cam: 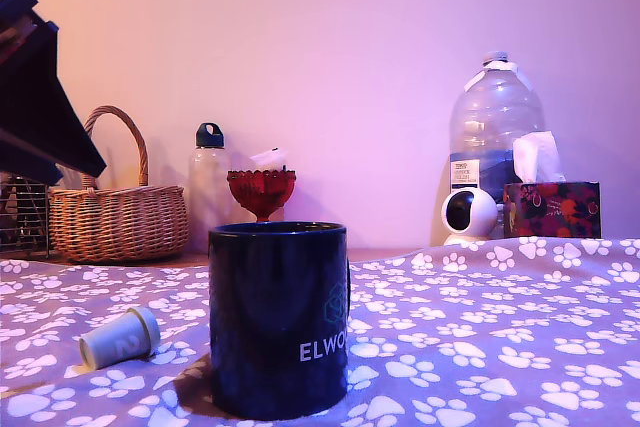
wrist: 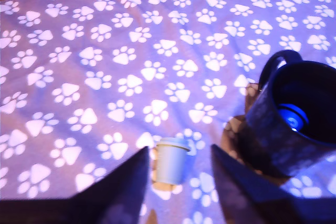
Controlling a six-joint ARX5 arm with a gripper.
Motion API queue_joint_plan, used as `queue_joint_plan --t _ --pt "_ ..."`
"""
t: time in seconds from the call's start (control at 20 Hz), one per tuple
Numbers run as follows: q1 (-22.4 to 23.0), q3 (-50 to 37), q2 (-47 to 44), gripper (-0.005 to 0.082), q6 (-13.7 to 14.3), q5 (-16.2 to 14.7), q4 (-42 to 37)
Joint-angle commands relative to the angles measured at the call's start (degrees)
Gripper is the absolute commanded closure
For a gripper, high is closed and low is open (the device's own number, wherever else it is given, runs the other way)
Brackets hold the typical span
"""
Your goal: Pick the coffee capsule and then drop it inside the coffee cup in front of you
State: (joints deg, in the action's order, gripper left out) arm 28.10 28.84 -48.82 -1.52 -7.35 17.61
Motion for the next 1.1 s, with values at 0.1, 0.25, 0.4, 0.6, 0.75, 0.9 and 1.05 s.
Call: queue_joint_plan --t 0.1,0.25,0.4,0.6,0.75,0.9,1.05 --pt "0.20 -1.40 0.11 0.0186 0.24 0.11 -0.44" --pt "0.20 -1.40 0.09 0.0186 0.50 0.26 -0.46" --pt "0.17 -1.40 0.07 0.0186 0.70 1.55 -0.39" --pt "0.13 -1.40 -0.02 0.0186 0.74 1.70 0.83" --pt "0.13 -1.40 -1.20 0.0187 1.77 1.68 1.18" --pt "0.02 -1.42 -3.65 0.0187 1.92 1.70 -0.55" --pt "0.04 -1.42 -6.12 0.0187 2.08 1.64 -4.37"
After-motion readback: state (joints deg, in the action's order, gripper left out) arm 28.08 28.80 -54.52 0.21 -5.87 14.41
